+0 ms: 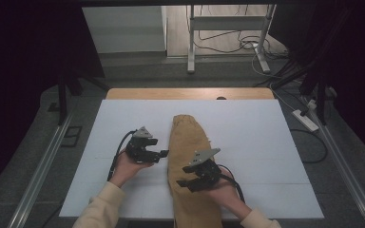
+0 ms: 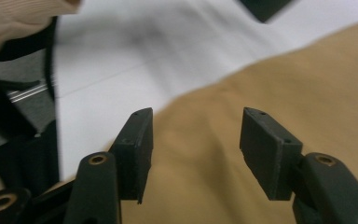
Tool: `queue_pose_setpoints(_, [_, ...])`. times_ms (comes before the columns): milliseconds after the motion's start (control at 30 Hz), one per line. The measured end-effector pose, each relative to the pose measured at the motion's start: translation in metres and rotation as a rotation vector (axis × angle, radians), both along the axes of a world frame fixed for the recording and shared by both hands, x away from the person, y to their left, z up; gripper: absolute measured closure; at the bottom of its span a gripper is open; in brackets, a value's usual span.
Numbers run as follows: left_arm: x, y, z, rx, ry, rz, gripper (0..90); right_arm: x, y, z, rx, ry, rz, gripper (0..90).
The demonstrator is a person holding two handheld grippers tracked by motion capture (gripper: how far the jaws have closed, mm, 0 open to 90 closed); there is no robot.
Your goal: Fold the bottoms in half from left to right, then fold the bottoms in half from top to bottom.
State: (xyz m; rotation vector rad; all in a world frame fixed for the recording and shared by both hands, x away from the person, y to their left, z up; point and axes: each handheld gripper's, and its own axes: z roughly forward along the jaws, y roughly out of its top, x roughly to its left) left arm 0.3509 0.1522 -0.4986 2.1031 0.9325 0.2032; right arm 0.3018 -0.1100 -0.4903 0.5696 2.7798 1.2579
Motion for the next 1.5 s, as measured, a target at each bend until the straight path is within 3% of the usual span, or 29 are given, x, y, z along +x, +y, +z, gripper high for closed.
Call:
queue_pose_setpoints(133, [0.0,-0.001,0.0,0.002,-0.004,-0.004,27.5,0.014,-0.015,-0.002,0.001,-0.003,-0.067,42.5])
queue_pose_setpoints(367, [0.0,0.001,0.0,-0.002,-0.003,-0.001,27.5,0.032,-0.037,-0.001,0.014,-0.009,-0.137,42.0])
queue_pose_setpoints(933, [0.006,-0.004,0.001,-0.013,-0.001,0.003,27.5,0.054,-0.061,0.001,0.018,-0.019,-0.221,41.5])
queue_pose_setpoints(1300, [0.03,-0.017,0.003,-0.03,0.024,0.002,27.3,0.088,-0.062,-0.002,0.013,0.015,-0.267,39.8])
queue_pose_setpoints(1500, [0.046,-0.02,0.002,-0.039,0.044,0.032,26.8,0.102,-0.063,-0.003,0.028,0.018,-0.291,39.8])
